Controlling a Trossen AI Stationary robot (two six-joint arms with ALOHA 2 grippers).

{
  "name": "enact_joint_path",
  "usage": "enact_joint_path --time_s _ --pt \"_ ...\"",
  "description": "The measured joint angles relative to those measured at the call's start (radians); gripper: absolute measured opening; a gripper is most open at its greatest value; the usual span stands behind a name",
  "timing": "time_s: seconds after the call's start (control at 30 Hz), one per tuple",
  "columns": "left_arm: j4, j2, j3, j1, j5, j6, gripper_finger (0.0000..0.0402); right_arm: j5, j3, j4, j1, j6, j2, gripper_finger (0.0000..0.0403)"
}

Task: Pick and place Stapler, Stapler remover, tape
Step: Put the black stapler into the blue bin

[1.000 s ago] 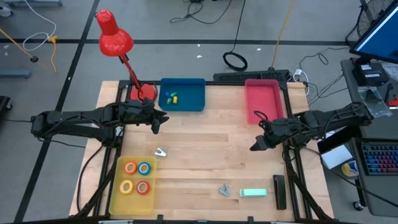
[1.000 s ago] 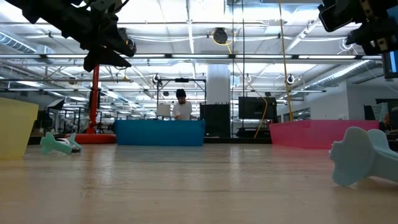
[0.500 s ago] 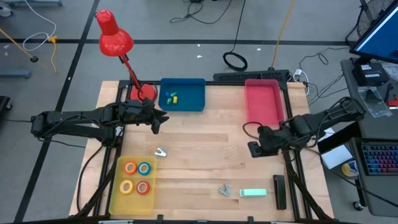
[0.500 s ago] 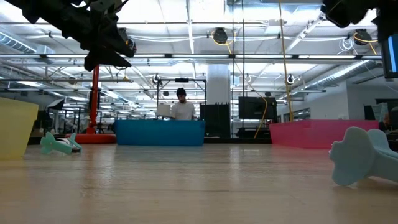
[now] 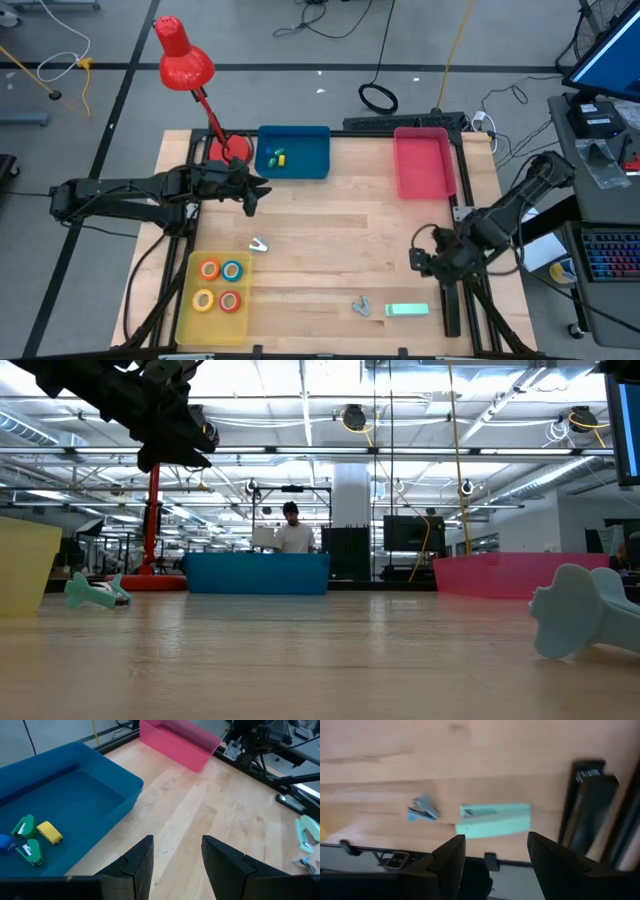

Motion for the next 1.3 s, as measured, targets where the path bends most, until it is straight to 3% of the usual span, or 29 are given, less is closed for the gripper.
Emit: enact_joint_path --time_s 0.37,0.77,1.03,1.3 --pt "0.0 0.0 0.0 0.0 -0.029 0.029 0.0168 -0.262 0.0 0.006 0.086 0.133 0.073 0.0206" --pt "-0.003 0.0 0.0 0.0 -0.039 0.033 0.0168 -0.287 -0.006 -0.075 0.118 0.154 0.122 0.0208" --pt "-0.004 0.0 0.0 0.0 -0.039 0.033 0.0168 -0.287 -0.108 0.0 0.111 0.149 0.128 0.0207" --pt "-0.004 0.0 0.0 0.0 -0.039 0.032 0.0168 -0.419 -0.235 0.131 0.111 0.14 0.127 0.0208"
